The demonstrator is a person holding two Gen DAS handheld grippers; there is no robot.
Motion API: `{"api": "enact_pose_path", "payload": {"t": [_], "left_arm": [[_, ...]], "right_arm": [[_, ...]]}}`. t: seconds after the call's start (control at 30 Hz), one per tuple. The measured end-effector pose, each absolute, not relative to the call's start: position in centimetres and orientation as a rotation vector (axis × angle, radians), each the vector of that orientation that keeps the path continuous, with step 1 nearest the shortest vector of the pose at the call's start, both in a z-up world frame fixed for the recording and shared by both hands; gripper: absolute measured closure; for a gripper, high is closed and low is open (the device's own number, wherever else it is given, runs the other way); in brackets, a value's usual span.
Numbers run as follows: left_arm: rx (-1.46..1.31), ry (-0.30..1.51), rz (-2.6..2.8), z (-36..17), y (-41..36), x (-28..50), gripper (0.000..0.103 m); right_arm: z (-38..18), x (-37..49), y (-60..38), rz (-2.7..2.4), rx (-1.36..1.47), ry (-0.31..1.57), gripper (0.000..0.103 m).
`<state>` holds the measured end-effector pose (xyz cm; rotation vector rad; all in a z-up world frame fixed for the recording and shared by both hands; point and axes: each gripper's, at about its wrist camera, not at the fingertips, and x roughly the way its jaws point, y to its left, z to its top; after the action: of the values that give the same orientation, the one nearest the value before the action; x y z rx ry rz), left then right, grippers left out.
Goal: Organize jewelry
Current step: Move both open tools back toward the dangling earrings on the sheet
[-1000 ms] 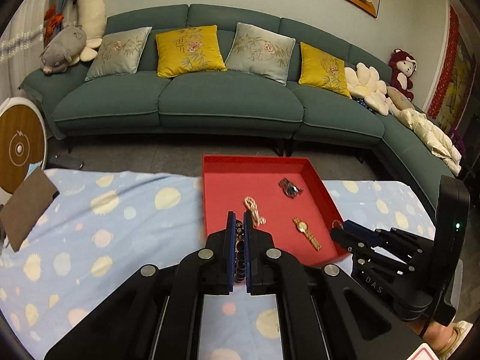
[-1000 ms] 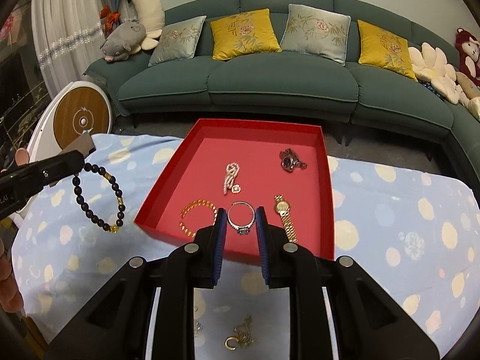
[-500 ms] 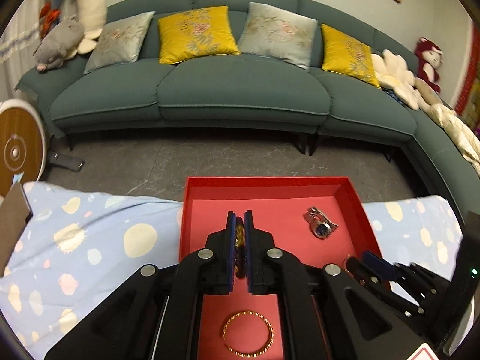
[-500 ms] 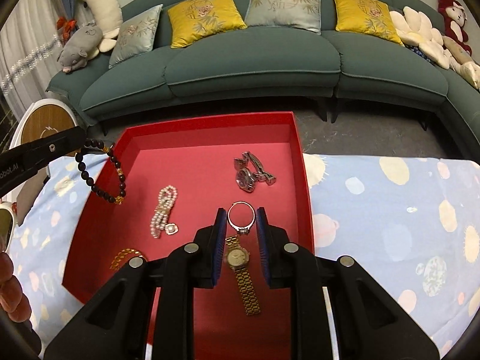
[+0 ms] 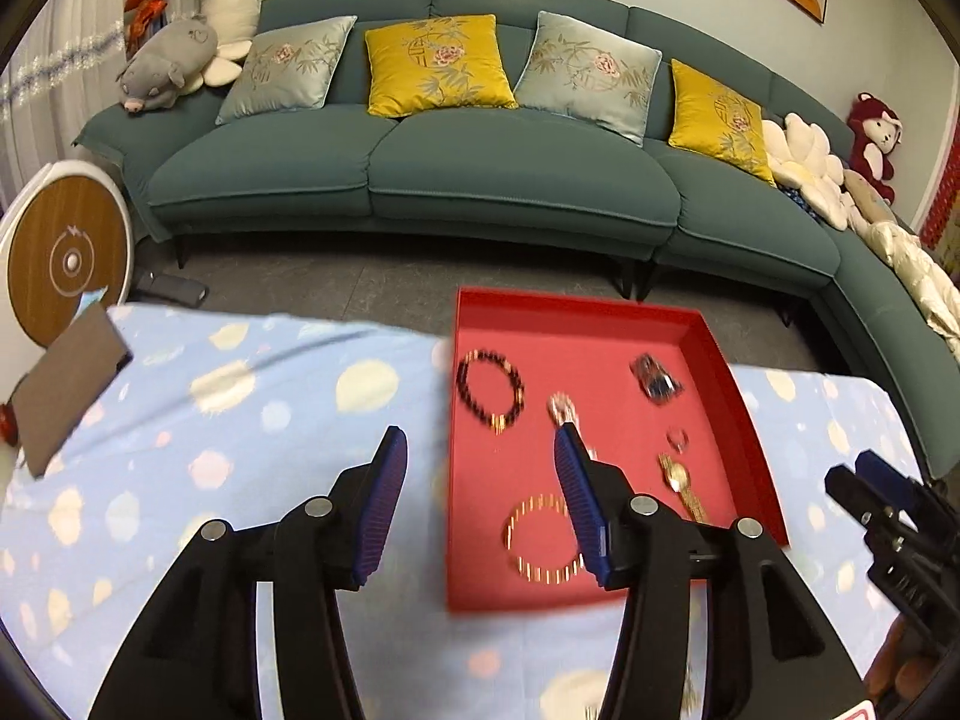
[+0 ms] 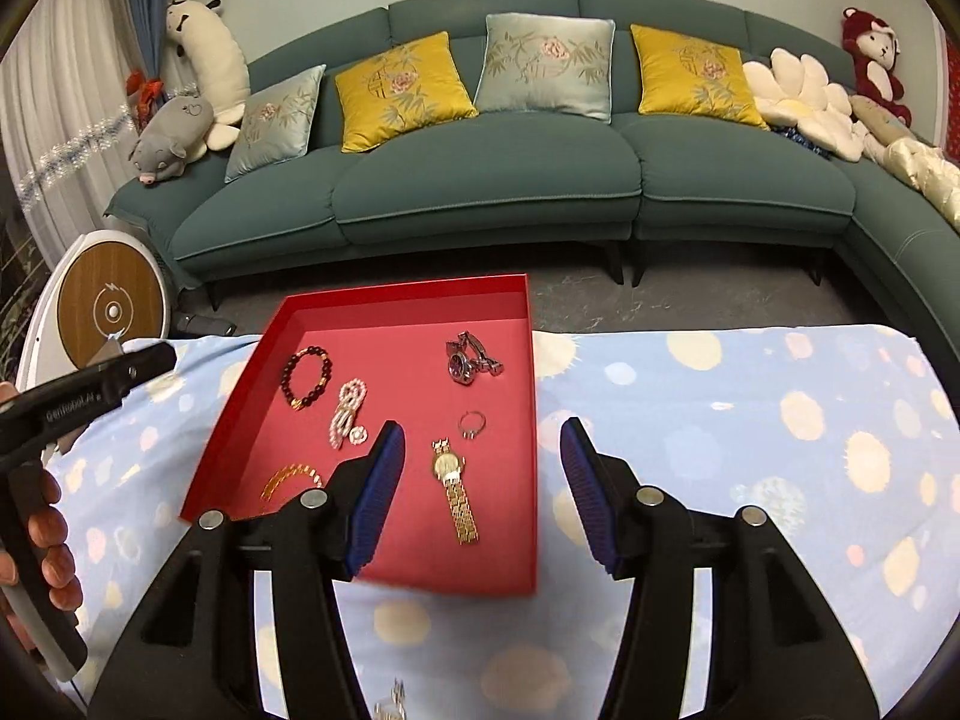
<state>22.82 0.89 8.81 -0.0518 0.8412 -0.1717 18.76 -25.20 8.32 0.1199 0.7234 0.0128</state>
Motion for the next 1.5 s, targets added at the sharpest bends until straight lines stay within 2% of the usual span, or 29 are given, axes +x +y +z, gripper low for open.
{"api": "enact_pose_path", "payload": {"t": [0.2,0.5,0.63,0.83,1.23,1.5], "left_arm": [[-0.064,0.898,-0.197,7.2,2.9,16.2,0.054],[-0.049,0.973,-0.230,3.3,2.3,10.0,0.054],[-0.050,1.004,-0.262,2.1,2.1,9.1,0.054],[0.038,0.960,-0.252,2.3,3.0,8.7,0.053],[-0.124,0.933,-0.117,3.7,11.4,10.9,0.053],[-0.101,0.954,-0.127,2.7,11.4,10.5,0.053]], "right_arm": [[9.0,12.4,-24.0,0.038,0.102,0.726,0.051],[5.6,6.3,-20.2,0.065,0.047,0.775,0.051],[4.3,5.3,-20.3,0.059,0.046,0.811,0.051],[5.1,4.8,-24.2,-0.014,0.109,0.769,0.051],[7.5,3.5,-31.4,-0.137,0.195,0.681,0.051],[7.5,3.0,-33.1,-0.157,0.217,0.674,0.051]]}}
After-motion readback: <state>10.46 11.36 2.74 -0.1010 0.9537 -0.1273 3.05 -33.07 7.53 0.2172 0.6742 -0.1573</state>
